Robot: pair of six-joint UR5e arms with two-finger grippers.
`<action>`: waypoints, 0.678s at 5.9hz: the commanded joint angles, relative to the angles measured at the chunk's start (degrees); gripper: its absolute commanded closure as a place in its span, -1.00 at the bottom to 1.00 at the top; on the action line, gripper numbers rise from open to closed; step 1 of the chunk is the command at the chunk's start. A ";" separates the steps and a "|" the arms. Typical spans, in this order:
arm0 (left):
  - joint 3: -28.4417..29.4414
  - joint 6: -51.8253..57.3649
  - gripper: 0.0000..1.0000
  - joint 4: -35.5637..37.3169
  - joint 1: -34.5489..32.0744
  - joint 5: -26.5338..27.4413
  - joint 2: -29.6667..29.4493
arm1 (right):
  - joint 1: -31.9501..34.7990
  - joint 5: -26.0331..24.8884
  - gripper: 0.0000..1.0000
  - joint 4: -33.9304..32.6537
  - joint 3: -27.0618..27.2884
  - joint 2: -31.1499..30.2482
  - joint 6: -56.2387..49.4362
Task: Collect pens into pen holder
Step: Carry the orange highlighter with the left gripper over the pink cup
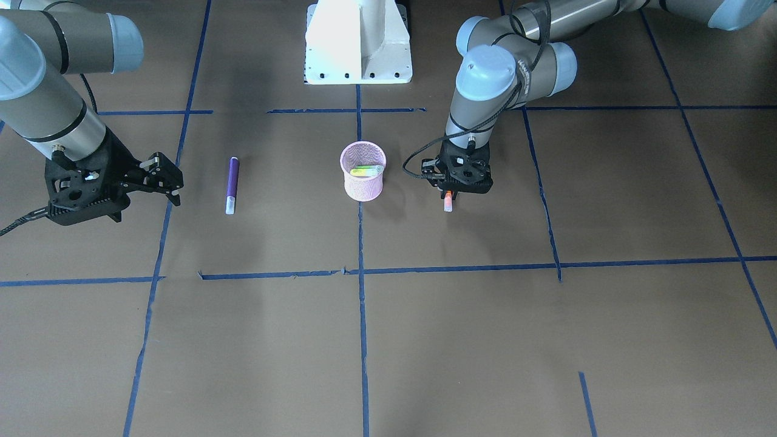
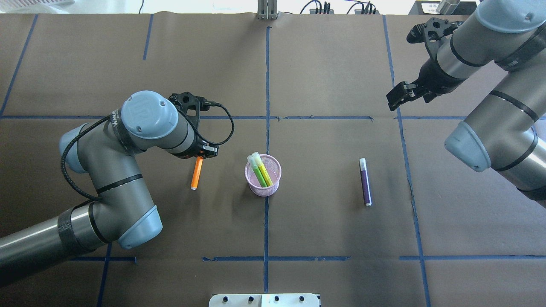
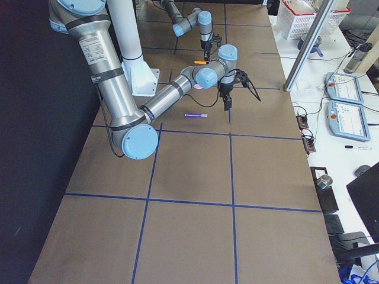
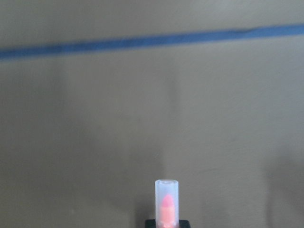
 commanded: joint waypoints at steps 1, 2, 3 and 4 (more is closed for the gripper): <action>-5.46 2.28 1.00 -1.13 0.35 9.38 -1.39 | 0.00 0.00 -1.00 0.01 0.21 0.00 0.04; -6.26 1.83 1.00 -1.04 0.88 14.91 -3.84 | 0.00 -0.18 -1.00 0.01 0.39 0.00 0.31; -6.53 1.83 1.00 -1.13 3.93 20.02 -5.78 | 0.00 -0.18 -1.00 0.01 0.48 0.00 0.22; -5.93 1.83 1.00 -1.13 7.27 23.63 -6.84 | 0.00 -0.26 -1.00 0.01 0.39 0.00 0.31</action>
